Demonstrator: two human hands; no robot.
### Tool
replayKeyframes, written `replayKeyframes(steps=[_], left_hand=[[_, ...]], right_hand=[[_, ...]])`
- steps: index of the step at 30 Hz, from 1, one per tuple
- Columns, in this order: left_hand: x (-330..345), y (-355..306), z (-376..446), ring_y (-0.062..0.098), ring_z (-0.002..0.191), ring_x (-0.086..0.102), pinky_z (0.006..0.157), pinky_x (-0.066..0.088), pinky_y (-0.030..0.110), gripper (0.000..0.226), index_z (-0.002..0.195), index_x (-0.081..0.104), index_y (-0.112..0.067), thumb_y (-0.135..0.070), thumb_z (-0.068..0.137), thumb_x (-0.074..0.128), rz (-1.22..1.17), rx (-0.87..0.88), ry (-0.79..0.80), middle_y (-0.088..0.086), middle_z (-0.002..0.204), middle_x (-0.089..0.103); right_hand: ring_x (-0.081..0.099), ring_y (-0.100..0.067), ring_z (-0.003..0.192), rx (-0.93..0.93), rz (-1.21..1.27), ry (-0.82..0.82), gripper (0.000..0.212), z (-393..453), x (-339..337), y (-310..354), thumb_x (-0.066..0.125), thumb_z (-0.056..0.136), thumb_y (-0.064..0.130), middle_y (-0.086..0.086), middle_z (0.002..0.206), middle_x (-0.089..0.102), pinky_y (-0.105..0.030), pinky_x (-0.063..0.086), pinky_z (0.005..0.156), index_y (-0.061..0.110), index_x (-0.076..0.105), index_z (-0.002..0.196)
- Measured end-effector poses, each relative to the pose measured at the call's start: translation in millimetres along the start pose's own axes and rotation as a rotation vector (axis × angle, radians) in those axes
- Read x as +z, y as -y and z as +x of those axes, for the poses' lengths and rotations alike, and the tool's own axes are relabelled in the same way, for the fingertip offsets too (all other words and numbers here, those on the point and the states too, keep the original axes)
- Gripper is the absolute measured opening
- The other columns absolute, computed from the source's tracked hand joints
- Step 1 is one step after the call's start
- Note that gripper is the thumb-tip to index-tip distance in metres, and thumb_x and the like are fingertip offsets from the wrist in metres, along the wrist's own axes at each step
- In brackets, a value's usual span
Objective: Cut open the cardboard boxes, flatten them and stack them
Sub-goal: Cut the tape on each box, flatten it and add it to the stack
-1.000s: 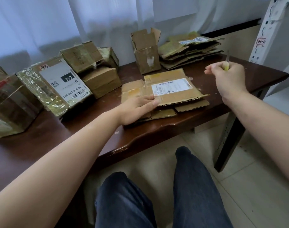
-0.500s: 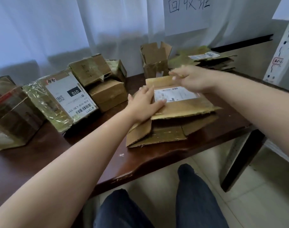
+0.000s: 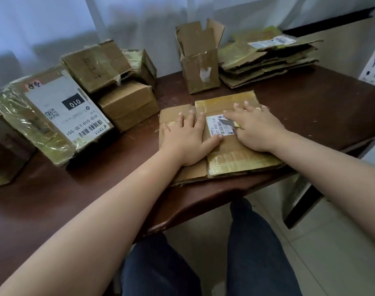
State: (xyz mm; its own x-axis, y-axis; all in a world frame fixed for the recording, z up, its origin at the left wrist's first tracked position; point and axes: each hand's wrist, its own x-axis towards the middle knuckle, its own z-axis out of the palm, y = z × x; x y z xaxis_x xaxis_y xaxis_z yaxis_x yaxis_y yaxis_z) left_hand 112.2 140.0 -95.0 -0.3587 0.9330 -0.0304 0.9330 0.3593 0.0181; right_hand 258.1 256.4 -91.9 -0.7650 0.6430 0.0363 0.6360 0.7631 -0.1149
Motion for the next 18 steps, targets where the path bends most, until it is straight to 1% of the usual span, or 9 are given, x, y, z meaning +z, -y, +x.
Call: replayKeyframes(steps=[5, 8, 12, 15, 18], left_hand=[[-11.2, -3.2, 4.6, 0.029, 0.149, -0.006, 0.113, 0.005, 0.064, 0.084, 0.155, 0.0, -0.026, -0.072, 0.089, 0.026, -0.089, -0.018, 0.033, 0.001, 0.163, -0.004], [-6.5, -8.0, 7.1, 0.026, 0.148, -0.01, 0.113, 0.002, 0.065, 0.081, 0.155, -0.002, -0.029, -0.07, 0.091, 0.024, -0.106, 0.023, 0.016, -0.003, 0.162, -0.008], [4.6, -7.4, 9.3, 0.026, 0.149, -0.006, 0.112, 0.003, 0.066, 0.078, 0.154, 0.001, -0.034, -0.073, 0.089, 0.019, -0.06, 0.024, -0.026, -0.005, 0.163, -0.005], [4.6, -11.1, 9.4, 0.028, 0.149, -0.003, 0.111, 0.005, 0.067, 0.078, 0.154, 0.005, -0.033, -0.073, 0.09, 0.021, -0.049, 0.024, -0.032, -0.002, 0.163, -0.001], [3.7, -10.7, 3.3, 0.029, 0.149, 0.003, 0.112, 0.009, 0.066, 0.078, 0.154, 0.012, -0.028, -0.07, 0.091, 0.027, -0.09, 0.017, -0.089, 0.0, 0.163, 0.007]], right_hand=[[0.0, -0.028, 0.148, 0.02, 0.107, 0.056, 0.05, 2.9, -6.7, -0.9, 0.033, 0.102, 0.028, -0.004, 0.161, 0.006, -0.057, 0.004, 0.116, 0.032, 0.021, 0.151], [-0.004, -0.03, 0.148, 0.052, 0.068, 0.022, 0.053, 2.7, -2.0, -0.7, 0.031, 0.102, 0.032, -0.003, 0.162, 0.002, -0.059, 0.004, 0.115, 0.032, 0.015, 0.152], [0.003, -0.029, 0.148, 0.064, -0.003, -0.019, 0.053, 7.5, 6.1, 0.6, 0.031, 0.1, 0.032, -0.003, 0.161, 0.009, -0.06, 0.007, 0.115, 0.033, 0.019, 0.151], [0.006, -0.03, 0.148, 0.085, 0.002, -0.025, 0.053, 7.9, 7.6, 1.6, 0.032, 0.098, 0.032, -0.002, 0.161, 0.012, -0.06, 0.009, 0.114, 0.033, 0.021, 0.15], [0.011, -0.03, 0.147, 0.083, 0.026, -0.05, 0.053, 3.2, 7.3, 5.7, 0.034, 0.098, 0.03, -0.005, 0.159, 0.018, -0.059, 0.011, 0.114, 0.028, 0.024, 0.151]])
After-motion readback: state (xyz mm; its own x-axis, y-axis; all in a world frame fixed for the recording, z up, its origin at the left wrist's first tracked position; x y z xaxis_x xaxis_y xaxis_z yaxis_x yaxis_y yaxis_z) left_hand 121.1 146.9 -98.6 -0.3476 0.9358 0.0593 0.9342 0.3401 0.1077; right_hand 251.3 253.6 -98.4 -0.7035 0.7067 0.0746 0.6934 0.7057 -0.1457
